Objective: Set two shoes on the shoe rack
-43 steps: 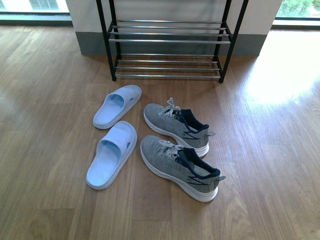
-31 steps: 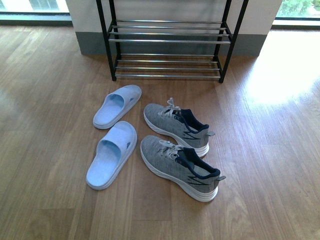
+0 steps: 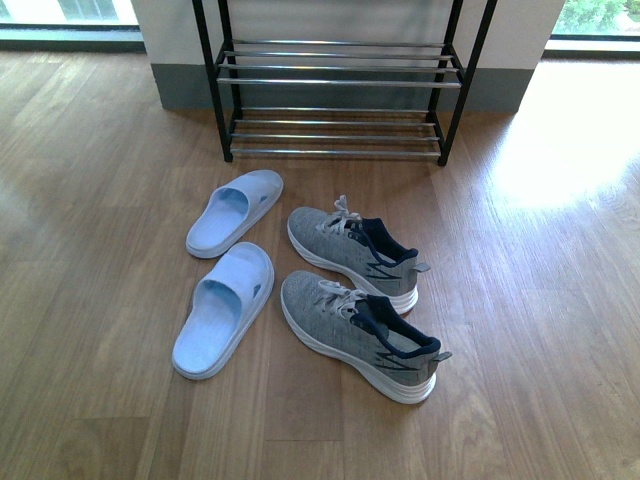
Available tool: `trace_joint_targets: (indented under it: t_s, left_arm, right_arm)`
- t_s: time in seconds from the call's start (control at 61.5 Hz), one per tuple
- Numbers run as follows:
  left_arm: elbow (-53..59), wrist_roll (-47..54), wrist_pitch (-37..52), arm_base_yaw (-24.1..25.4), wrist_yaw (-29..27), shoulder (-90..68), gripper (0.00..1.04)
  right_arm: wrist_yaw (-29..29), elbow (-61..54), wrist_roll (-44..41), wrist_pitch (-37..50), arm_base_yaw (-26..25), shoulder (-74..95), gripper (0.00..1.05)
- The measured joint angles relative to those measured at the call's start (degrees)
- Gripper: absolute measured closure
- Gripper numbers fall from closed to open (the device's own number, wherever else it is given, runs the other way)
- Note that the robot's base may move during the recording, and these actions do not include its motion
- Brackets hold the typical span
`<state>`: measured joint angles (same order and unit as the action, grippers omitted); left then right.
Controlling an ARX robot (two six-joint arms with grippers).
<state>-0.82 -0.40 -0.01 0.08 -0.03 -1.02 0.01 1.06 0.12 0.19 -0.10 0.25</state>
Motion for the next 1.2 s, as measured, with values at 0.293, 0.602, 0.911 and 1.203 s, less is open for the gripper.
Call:
trace_joint_targets:
  t_s: [0.293,0.602,0.911,1.203]
  left_arm:
    - [0.0,0.0,0.0,0.0,0.0,0.0,0.09]
    - [0.0,0.02,0.0,0.0,0.0,0.0,0.09]
    - [0.0,0.0,0.0,0.0,0.0,0.0,0.09]
    - [0.0,0.0,0.0,0.0,0.02,0.0,0.09]
  right_arm:
    - [0.0,0.0,0.0,0.0,0.0,0.0,0.09]
    - [0.0,0.0,0.0,0.0,0.0,0.0,0.09]
    - [0.0,0.0,0.0,0.0,0.0,0.0,0.09]
    - [0.0,0.0,0.0,0.0,0.0,0.0,0.09]
